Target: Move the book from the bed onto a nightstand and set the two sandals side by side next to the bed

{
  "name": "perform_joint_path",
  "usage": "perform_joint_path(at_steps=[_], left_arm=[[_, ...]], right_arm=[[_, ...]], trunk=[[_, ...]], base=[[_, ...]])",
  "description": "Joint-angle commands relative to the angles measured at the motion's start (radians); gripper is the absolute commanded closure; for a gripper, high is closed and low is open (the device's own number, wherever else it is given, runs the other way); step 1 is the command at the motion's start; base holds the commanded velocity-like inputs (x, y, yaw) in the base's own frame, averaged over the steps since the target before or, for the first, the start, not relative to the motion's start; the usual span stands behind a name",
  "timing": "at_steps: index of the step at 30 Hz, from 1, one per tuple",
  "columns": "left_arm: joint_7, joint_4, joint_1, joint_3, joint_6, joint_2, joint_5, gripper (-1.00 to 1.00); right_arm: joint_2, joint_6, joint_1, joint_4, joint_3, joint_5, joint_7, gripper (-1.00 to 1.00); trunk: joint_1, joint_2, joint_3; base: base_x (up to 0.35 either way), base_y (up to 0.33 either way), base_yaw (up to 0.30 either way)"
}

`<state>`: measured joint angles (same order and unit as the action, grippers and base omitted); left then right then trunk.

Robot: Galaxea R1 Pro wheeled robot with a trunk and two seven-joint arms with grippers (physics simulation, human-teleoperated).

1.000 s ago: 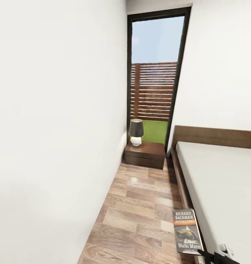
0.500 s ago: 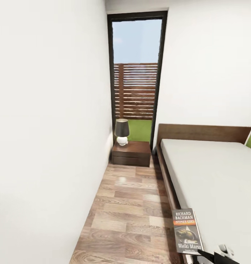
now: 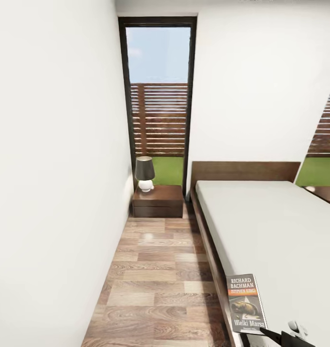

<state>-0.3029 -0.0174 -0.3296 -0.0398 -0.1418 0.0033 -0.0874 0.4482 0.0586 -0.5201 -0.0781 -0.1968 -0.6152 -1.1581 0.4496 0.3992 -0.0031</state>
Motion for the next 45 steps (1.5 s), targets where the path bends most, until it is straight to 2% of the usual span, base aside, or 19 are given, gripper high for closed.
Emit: perform_joint_path(at_steps=[1,7,28,40,45], left_arm=[[0.001,0.001,0.000,-0.003,-0.007,0.001,-0.009,-1.00],[0.001,0.001,0.000,-0.003,-0.007,0.000,-0.009,-1.00],[0.001,0.001,0.000,-0.003,-0.007,0.000,-0.009,-1.00],[0.001,0.001,0.000,-0.003,-0.007,0.001,-0.009,-1.00],[0.001,0.001,0.000,-0.003,-0.007,0.001,-0.009,-1.00]], right_arm=[[0.000,0.007,-0.001,-0.003,-0.007,-0.011,-0.005,1.00],[0.000,0.006,-0.001,-0.003,-0.007,-0.011,-0.005,1.00],[0.000,0.006,-0.001,-0.003,-0.007,-0.011,-0.005,1.00],[0.000,0.007,-0.001,-0.003,-0.007,-0.011,-0.008,1.00],[0.000,0.007,-0.001,-0.003,-0.007,-0.011,-0.008,1.00]], trunk=[[0.000,0.001,0.000],[0.000,0.001,-0.003],[0.000,0.001,-0.032],[0.000,0.001,-0.033],[0.000,0.001,-0.033]], base=[[0.000,0.000,-0.061],[0.000,0.000,-0.036],[0.000,0.000,-0.113],[0.000,0.000,-0.006],[0.000,0.000,0.222]])
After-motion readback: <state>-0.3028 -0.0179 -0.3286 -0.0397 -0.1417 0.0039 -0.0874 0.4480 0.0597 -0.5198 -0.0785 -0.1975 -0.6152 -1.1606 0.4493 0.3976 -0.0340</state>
